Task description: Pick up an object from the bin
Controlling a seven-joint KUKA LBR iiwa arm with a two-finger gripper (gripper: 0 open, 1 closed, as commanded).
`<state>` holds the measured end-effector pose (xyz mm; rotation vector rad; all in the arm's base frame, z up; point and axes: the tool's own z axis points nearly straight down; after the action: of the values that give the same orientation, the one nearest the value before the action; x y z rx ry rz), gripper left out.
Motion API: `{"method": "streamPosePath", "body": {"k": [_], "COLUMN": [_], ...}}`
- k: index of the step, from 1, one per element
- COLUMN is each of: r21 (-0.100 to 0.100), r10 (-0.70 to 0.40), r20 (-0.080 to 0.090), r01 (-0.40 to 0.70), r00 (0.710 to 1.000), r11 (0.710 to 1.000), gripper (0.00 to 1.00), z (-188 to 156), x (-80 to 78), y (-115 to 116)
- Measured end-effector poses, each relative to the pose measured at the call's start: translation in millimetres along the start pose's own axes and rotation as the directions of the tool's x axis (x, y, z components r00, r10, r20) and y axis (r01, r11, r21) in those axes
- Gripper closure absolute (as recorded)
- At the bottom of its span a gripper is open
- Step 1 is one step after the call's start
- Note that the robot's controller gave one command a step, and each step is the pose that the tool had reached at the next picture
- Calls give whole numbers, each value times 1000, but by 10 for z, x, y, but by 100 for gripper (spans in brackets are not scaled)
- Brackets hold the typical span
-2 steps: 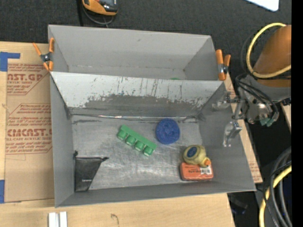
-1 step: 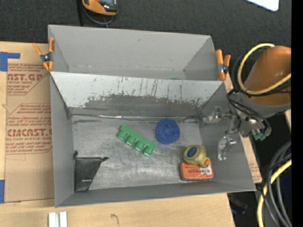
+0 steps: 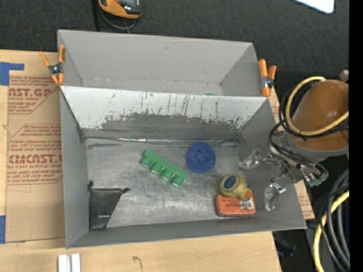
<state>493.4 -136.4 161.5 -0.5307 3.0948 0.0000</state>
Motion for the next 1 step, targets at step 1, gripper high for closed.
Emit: {"method": "streamPosePath", "body": {"k": [1], "r21": [0], "r10": [-177], "r20": [0], "r01": [177], "r00": [984], "r11": [984], "gripper": [0], "z": [214], "x": [-19], "y": [85]}}
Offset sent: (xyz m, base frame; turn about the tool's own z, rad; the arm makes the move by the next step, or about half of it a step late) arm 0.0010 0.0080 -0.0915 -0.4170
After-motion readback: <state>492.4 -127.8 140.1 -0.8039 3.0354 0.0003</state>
